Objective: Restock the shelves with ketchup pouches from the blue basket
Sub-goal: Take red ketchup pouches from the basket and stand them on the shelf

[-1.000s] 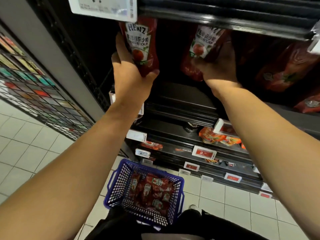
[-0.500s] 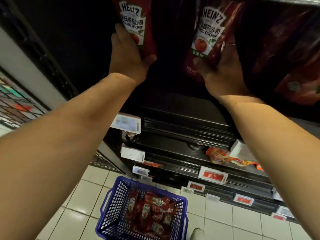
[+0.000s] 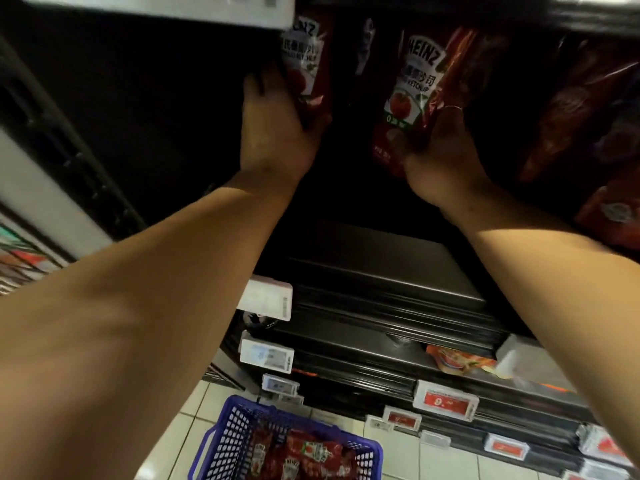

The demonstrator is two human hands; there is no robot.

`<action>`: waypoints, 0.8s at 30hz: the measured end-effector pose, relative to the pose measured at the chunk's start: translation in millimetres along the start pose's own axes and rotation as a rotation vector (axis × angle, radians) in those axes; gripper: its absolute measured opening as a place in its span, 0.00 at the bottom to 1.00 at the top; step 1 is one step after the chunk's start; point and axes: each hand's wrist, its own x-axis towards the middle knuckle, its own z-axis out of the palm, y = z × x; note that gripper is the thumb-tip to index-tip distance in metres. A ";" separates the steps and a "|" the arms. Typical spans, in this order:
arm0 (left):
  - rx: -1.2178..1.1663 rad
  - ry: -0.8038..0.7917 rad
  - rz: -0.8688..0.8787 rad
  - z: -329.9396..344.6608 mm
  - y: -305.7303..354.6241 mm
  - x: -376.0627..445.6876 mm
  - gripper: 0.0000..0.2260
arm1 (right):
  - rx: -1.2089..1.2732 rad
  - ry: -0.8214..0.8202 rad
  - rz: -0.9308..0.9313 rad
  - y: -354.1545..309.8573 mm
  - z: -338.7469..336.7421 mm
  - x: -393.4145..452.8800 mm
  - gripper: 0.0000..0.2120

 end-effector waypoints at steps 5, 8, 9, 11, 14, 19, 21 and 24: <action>0.021 0.006 0.041 -2.6 1.2 -2.7 0.39 | -0.022 -0.060 0.061 -20.9 31.2 31.8 0.33; 0.041 0.005 0.038 -1.6 0.7 -2.1 0.38 | -0.056 -0.028 0.019 -24.4 43.1 35.3 0.32; 0.048 0.012 0.035 -0.9 -0.2 -1.9 0.37 | -0.055 -0.008 0.011 -23.2 44.2 33.7 0.32; 0.050 0.020 0.022 0.1 -2.4 -0.5 0.36 | -0.042 0.020 0.002 -18.7 42.8 29.8 0.33; 0.061 0.004 -0.006 3.4 -4.8 2.9 0.36 | -0.042 0.024 -0.018 -15.6 39.4 30.5 0.31; 0.021 -0.026 -0.040 7.6 -7.0 10.1 0.34 | -0.177 0.048 -0.054 -20.1 43.9 47.4 0.29; 0.013 -0.023 -0.039 7.5 -6.1 11.5 0.33 | -0.224 0.030 -0.045 -20.2 45.9 48.6 0.29; 0.030 -0.030 -0.037 8.6 -7.7 11.0 0.26 | -0.253 0.032 -0.065 -18.0 46.6 42.3 0.27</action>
